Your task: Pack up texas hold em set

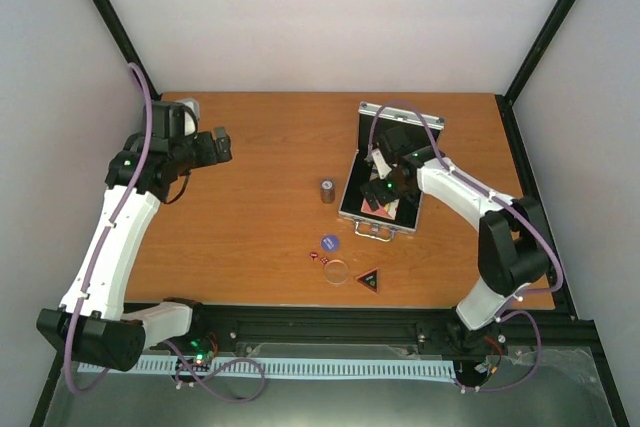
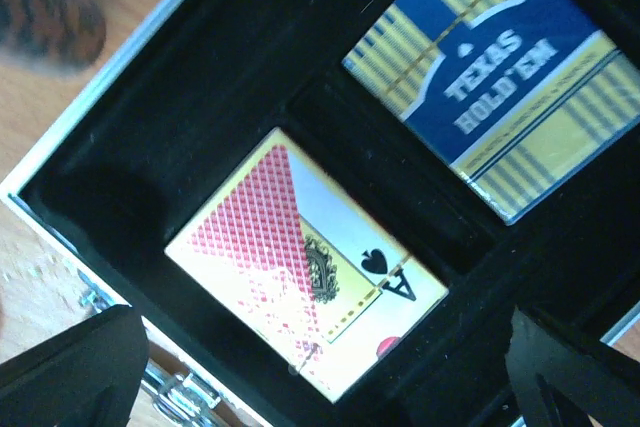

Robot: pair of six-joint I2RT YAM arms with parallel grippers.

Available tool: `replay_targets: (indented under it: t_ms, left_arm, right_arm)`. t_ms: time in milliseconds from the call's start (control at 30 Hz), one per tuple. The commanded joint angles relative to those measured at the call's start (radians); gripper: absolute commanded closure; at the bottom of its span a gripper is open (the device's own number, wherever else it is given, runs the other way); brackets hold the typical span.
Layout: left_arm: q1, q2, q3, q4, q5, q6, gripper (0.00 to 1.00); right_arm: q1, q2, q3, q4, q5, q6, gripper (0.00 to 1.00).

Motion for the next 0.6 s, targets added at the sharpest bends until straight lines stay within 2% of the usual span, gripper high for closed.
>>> replay_targets:
  t_ms: [0, 167, 333, 567]
  left_arm:
    - [-0.004, -0.005, 0.000, 0.039, 0.034, -0.029, 0.00]
    - [-0.004, 0.022, 0.023, 0.049, 0.076, -0.054, 0.00]
    - [-0.004, 0.048, 0.046, 0.060, 0.061, -0.070, 0.00]
    - [-0.004, 0.092, 0.046, 0.060, 0.067, -0.096, 0.00]
  right_arm:
    - [0.018, 0.029, 0.053, -0.059, 0.023, -0.199, 0.00]
    - [0.038, 0.105, 0.135, -0.072, 0.070, -0.321, 0.00]
    - [0.038, 0.222, 0.221, -0.073, 0.102, -0.412, 0.00]
    - [0.027, 0.293, 0.252, -0.023, 0.014, -0.518, 0.00]
